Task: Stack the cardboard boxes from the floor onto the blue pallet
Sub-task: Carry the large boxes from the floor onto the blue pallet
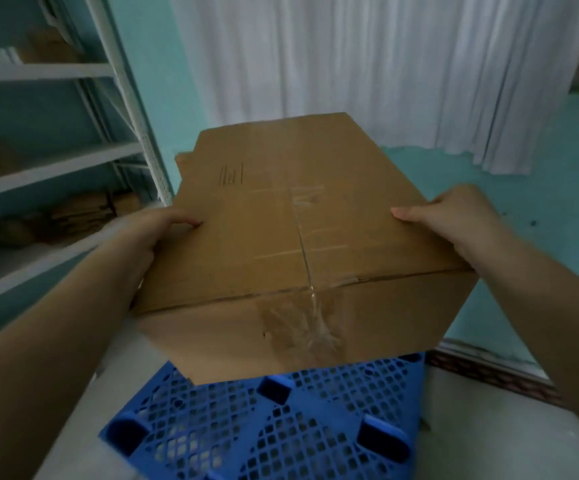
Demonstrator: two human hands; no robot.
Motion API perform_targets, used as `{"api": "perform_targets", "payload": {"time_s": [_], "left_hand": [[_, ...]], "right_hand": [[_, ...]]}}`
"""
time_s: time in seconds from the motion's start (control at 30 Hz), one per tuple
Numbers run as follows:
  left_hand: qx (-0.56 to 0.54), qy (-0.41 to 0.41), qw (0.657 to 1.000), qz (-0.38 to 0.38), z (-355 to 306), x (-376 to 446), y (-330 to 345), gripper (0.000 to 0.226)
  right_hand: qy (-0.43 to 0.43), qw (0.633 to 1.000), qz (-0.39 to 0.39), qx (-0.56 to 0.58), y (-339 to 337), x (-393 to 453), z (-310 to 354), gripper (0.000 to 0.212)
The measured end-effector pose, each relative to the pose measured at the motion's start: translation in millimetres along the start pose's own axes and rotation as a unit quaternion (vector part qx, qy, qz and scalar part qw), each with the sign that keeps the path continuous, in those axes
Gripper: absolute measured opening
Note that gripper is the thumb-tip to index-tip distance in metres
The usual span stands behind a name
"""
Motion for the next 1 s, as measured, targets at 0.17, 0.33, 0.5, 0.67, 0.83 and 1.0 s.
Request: {"api": "perform_targets", "payload": {"time_s": [0.17,0.33,0.5,0.67,0.83,1.0], "left_hand": [[0.021,-0.009,0.999,-0.036,76.6,45.9,-8.5,0.048],[0.081,-0.013,0.995,-0.06,174.3,113.5,-10.7,0.03],[0.074,-0.021,0.995,-0.056,297.0,178.7,-6.9,0.028],[0.048,-0.03,0.998,-0.042,443.4,245.0,0.5,0.04],[0.07,-0.082,0.994,-0.033,610.0,294.5,14.9,0.037],[0.157,-0.164,0.971,0.073,786.4,268.4,40.9,0.077]], "right_hand": [[0.015,0.998,0.033,-0.046,93.6,-4.5,-15.0,0.057],[0.049,0.992,0.078,-0.081,226.1,-12.9,-70.8,0.053],[0.067,0.991,0.111,-0.021,363.8,-41.6,-154.0,0.04],[0.138,0.978,0.157,-0.006,499.8,-69.7,-246.9,0.043],[0.195,0.945,0.262,-0.003,629.6,-93.6,-326.3,0.067],[0.021,0.857,0.485,-0.174,763.6,-159.2,-356.1,0.139]]}}
Point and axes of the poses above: each hand's wrist, its own x-axis towards the middle knuckle, its own y-axis out of the palm, z = x × y, the point moved 7 cm from there along x, towards the middle knuckle, and after that the axes turned 12 degrees about -x, right-handed, at the moved point
